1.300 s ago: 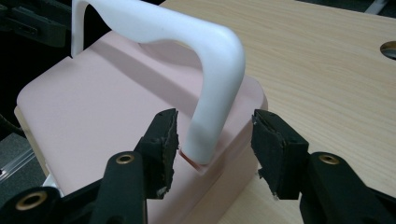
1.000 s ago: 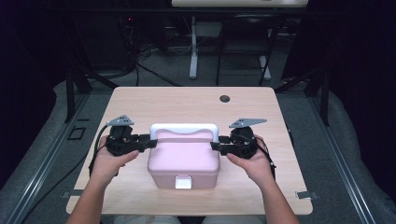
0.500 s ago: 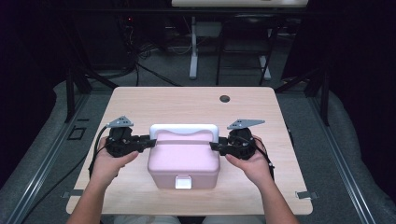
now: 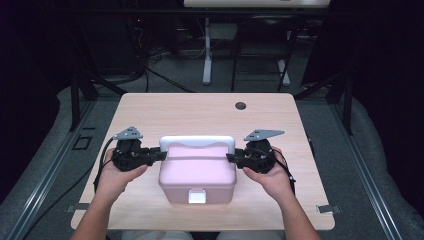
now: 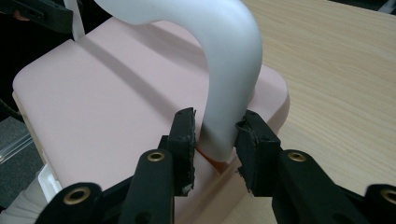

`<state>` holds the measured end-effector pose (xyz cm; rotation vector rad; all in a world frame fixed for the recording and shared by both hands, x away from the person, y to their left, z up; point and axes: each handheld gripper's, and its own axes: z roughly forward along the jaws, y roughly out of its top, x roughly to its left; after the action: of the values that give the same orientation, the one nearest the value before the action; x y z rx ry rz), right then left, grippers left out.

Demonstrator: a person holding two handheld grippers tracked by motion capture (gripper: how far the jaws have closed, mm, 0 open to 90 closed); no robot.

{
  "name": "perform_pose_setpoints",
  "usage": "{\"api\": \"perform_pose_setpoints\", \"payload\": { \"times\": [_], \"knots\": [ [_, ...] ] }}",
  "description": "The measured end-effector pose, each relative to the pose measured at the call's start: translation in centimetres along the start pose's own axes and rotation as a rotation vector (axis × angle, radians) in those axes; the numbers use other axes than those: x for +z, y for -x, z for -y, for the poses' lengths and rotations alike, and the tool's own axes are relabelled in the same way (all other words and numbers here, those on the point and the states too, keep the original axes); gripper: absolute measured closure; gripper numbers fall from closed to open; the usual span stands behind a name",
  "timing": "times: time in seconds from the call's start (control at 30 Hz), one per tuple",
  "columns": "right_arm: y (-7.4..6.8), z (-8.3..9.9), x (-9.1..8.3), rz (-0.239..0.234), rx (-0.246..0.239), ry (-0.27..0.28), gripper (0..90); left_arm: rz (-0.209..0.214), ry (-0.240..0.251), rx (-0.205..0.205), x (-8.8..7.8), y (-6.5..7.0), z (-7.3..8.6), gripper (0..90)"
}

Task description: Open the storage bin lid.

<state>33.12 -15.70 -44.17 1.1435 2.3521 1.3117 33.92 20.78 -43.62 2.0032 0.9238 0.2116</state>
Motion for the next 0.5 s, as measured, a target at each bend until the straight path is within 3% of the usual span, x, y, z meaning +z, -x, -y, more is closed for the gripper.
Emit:
{"api": "perform_pose_setpoints", "payload": {
  "times": [0.27,0.5],
  "knots": [
    [0.16,0.2,-0.18,-0.012,0.003,0.004,70.4,0.002,-0.016,0.01,0.32,0.12,0.2,71.4],
    [0.16,0.27,-0.28,-0.014,0.008,0.003,73.2,0.01,-0.016,-0.004,0.41,0.09,0.31,72.7]
  ]
}}
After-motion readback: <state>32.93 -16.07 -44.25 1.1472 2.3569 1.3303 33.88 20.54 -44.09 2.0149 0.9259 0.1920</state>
